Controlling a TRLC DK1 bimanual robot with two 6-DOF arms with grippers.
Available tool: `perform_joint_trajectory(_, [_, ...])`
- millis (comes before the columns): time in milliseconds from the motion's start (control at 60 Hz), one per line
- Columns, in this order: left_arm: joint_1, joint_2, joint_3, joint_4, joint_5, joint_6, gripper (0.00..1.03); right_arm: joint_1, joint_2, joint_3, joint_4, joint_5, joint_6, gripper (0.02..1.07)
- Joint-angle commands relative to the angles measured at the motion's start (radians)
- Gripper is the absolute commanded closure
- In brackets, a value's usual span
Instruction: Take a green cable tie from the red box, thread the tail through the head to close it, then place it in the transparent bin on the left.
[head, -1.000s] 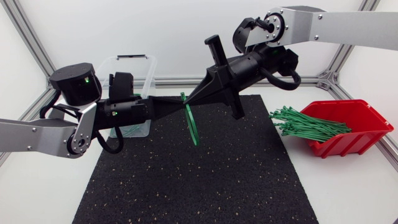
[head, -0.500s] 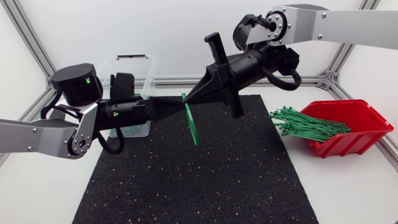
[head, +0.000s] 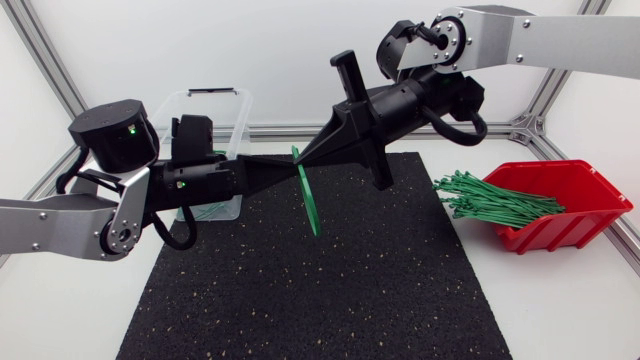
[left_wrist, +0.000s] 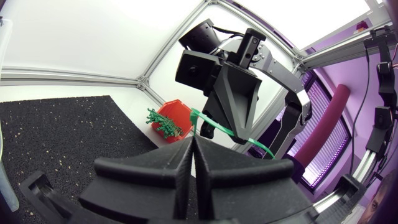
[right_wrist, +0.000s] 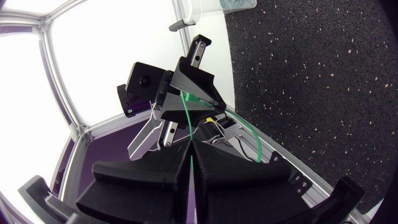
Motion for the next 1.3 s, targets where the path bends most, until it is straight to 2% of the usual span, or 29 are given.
perform_joint_trajectory(0, [-0.007,-0.018,-0.024,0.017,0.0,-0.027,1.0,0.004,-0.019,-0.024,0.006,-0.009,0.028,1.02])
perform_joint_trajectory(517, [0.0,0.012,-0.012,0.02,-0.012,-0.016,1.0,0.016,-0.051,-0.073,0.062,-0.009,0.057,1.02])
perform_joint_trajectory(1283, [-0.003,-0.002,-0.02,0.02,-0.018,-0.021,1.0,0.016,-0.067,-0.076,0.08,-0.006,0.066,1.02])
